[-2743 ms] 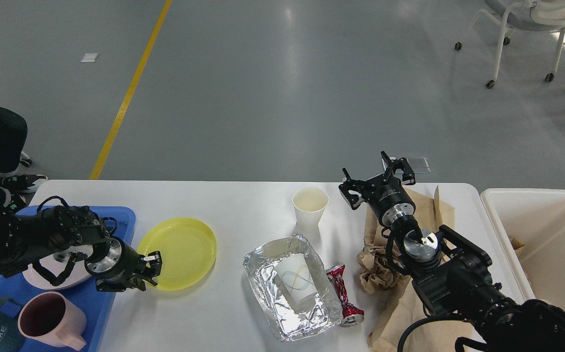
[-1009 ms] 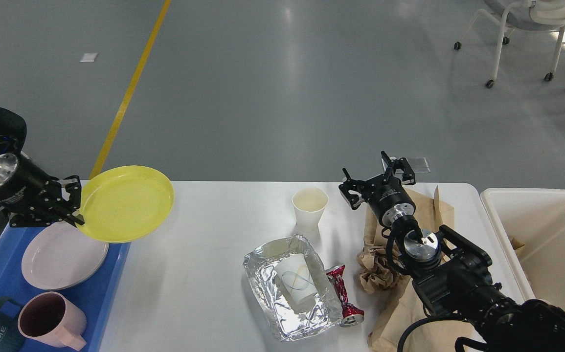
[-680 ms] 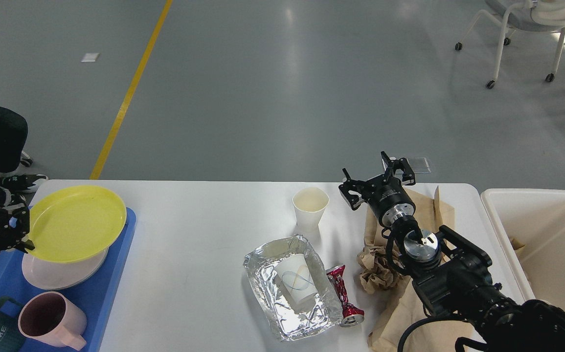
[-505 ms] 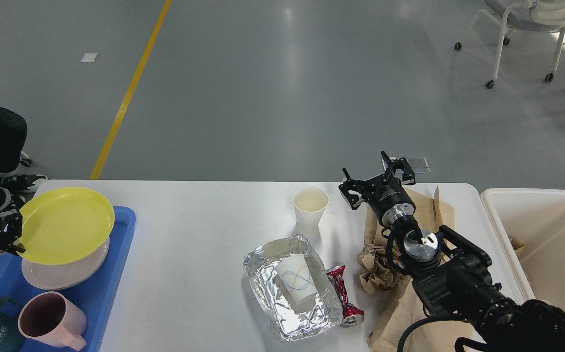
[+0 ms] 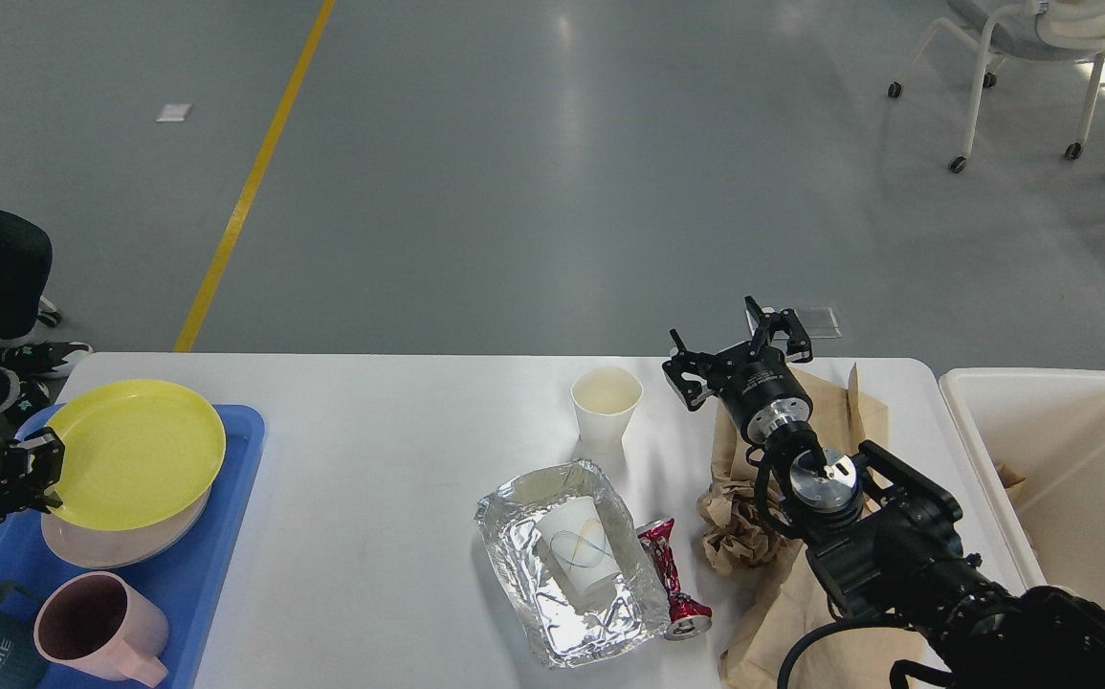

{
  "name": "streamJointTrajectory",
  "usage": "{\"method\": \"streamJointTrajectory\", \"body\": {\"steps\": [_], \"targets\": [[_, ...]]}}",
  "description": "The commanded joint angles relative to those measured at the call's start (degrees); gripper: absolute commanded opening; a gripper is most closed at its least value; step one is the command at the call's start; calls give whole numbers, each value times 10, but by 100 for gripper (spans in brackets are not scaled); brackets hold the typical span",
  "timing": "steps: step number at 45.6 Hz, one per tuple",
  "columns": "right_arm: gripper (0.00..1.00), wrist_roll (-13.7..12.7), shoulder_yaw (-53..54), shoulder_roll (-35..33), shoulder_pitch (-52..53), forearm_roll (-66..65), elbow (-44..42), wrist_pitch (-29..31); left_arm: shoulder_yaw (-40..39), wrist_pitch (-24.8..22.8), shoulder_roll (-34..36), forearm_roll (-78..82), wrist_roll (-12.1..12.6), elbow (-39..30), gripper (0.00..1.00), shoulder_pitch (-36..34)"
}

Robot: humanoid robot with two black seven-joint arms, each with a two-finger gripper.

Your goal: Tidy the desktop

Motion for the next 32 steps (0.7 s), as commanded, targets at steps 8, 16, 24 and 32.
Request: {"method": "streamJointTrajectory", "body": {"steps": [8, 16, 24, 32], "targets": [[100, 0, 1, 0, 0, 0, 0, 0, -11, 1, 0, 0, 0, 13, 0, 22], [100, 0, 0, 0, 0, 0, 0, 0, -11, 1, 1, 0, 0, 17, 0, 28], [100, 0, 1, 0, 0, 0, 0, 0, -11, 1, 1, 0, 0, 18, 0, 33], [100, 0, 1, 0, 0, 0, 0, -1, -20, 1, 0, 0, 0, 29, 0, 42]]}}
